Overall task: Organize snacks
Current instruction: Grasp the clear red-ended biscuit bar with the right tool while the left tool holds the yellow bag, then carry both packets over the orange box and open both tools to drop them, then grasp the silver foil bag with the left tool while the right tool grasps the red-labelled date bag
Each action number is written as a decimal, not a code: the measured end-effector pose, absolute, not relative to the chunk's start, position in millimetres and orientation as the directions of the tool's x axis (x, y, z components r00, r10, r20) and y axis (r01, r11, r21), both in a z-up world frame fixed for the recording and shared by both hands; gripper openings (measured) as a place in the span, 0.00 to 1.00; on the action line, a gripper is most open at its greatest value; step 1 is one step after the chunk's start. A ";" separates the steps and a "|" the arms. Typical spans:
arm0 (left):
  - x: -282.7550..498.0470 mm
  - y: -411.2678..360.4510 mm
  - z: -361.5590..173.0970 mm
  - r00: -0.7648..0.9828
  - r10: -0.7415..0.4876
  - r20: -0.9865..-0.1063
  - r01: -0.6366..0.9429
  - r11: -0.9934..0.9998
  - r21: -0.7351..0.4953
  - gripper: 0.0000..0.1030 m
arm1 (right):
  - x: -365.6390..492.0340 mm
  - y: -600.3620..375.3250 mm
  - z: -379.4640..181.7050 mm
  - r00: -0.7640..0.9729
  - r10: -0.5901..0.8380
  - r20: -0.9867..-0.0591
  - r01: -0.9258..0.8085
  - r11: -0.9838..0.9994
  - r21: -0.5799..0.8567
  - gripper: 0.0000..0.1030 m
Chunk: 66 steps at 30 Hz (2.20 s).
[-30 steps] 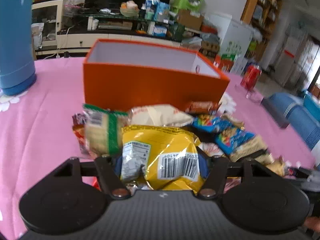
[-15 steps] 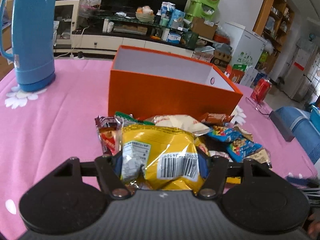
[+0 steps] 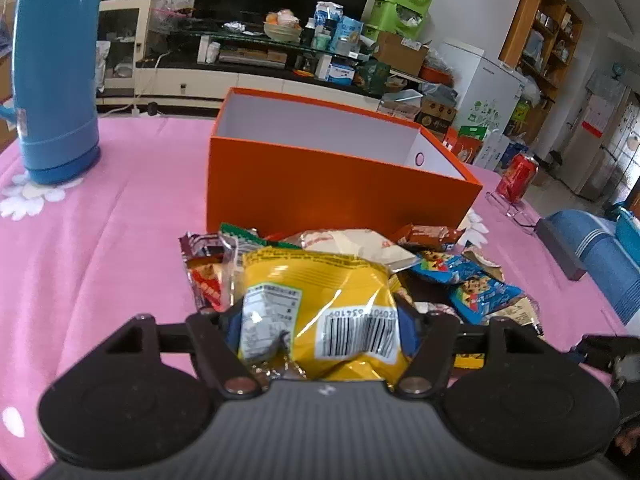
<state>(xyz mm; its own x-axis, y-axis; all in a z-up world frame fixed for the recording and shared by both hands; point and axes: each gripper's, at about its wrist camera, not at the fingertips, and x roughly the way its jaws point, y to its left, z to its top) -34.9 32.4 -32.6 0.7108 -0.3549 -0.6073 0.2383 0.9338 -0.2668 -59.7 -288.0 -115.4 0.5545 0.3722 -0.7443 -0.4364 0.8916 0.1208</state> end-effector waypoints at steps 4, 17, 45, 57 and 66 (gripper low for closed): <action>-33.1 32.5 -34.8 0.702 -0.367 -0.610 0.244 0.929 -0.278 0.65 | -72.7 -276.8 -124.6 0.578 0.332 -0.746 -0.418 0.905 0.079 0.83; -32.7 38.4 -39.8 0.692 -0.385 -0.610 0.258 0.922 -0.289 0.63 | -85.2 -272.5 -119.9 0.659 0.177 -0.731 -0.258 0.966 0.001 0.22; 123.7 36.1 28.6 0.851 -0.300 -0.431 0.149 0.925 -0.350 0.92 | 141.5 -223.7 -49.4 0.844 0.295 -0.449 -0.261 0.955 0.137 0.87; 7.0 45.5 25.2 0.852 -0.274 -0.446 0.123 0.933 -0.339 0.96 | 76.4 -252.0 -13.7 0.885 0.316 -0.342 -0.262 0.945 0.197 0.92; -109.5 26.7 -37.5 0.742 -0.232 -0.630 0.064 0.959 -0.277 0.96 | -63.2 -281.8 -70.0 0.850 0.301 -0.431 -0.177 0.936 0.305 0.92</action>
<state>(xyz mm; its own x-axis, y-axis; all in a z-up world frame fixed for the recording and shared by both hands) -109.5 26.7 -37.5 0.7416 -0.2317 -0.6295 0.0642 0.9587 -0.2772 -63.2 -281.8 -70.0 0.8503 0.3015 -0.4315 -0.1772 0.9358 0.3047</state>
